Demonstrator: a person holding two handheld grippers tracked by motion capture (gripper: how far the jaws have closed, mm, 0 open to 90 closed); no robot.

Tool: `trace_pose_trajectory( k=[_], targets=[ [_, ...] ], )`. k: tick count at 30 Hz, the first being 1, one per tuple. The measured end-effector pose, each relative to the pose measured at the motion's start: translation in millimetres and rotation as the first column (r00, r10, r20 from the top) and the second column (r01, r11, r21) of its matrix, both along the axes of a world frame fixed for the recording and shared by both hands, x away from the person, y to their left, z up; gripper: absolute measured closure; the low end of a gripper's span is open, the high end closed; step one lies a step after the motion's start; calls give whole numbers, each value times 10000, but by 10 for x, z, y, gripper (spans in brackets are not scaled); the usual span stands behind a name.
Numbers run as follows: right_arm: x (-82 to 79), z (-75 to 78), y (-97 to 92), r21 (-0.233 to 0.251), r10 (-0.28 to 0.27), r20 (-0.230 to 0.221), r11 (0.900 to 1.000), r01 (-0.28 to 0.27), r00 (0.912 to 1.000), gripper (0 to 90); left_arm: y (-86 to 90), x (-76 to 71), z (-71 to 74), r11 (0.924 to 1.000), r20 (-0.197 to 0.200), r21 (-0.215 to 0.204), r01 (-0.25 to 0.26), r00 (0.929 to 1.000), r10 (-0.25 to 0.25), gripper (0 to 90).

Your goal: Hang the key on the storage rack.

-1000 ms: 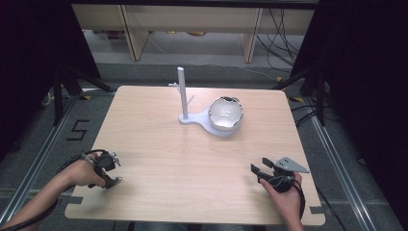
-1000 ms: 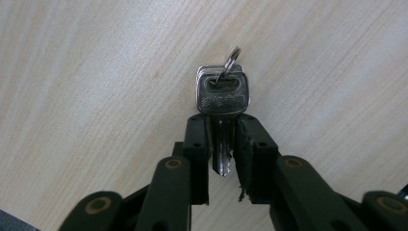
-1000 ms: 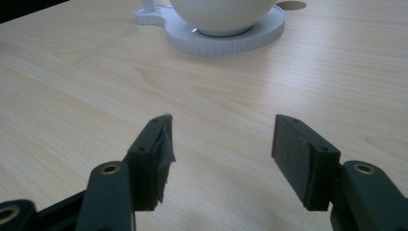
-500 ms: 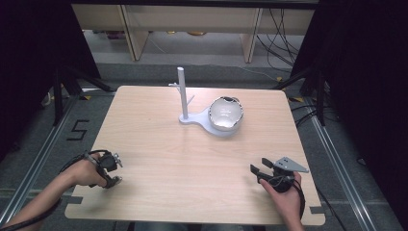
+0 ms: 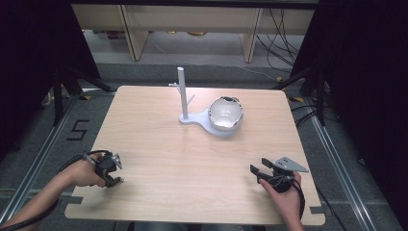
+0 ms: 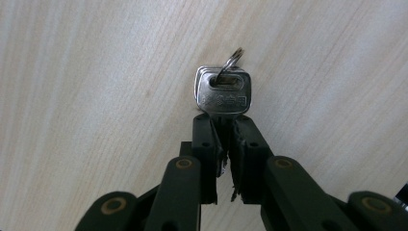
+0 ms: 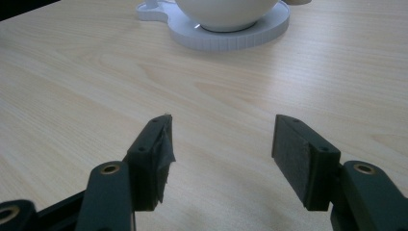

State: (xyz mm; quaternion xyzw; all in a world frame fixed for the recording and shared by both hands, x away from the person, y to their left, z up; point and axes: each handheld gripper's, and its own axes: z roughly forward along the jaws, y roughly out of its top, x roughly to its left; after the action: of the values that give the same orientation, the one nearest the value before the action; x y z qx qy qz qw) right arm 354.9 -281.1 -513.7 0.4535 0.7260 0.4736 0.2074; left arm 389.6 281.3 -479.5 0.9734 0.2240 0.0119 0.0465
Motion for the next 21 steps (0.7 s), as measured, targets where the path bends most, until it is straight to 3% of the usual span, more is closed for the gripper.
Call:
trace_pose_trajectory(
  k=[2,3,9,10,18,19,21],
  targets=[
    [-2,0,1,9,-16,-3,10000,16,10000,407,-9,5,34,10000,38,15,-13,10000,13,808],
    [-24,7,17,177,-168,-263,9997,172,9995,407,-13,4,57,10000,71,36,-37,10000,36,807],
    [-1,0,0,-7,3,27,10000,-3,10000,407,-33,37,251,10000,375,38,0,9993,-1,808],
    [-28,8,19,185,-169,-286,9997,174,9994,407,-38,45,288,10000,411,54,27,9992,-29,807],
    [2,-3,4,27,66,14,10000,-66,10000,409,-179,176,652,9995,1353,-238,216,9906,-181,807],
    [-29,5,23,263,-147,-306,9995,155,9994,409,-212,205,710,9992,1433,-176,365,9891,-336,807],
    [-31,12,12,187,-86,-346,9998,93,9994,409,-283,230,786,9989,1689,-452,151,9856,-73,807]
  ],
)
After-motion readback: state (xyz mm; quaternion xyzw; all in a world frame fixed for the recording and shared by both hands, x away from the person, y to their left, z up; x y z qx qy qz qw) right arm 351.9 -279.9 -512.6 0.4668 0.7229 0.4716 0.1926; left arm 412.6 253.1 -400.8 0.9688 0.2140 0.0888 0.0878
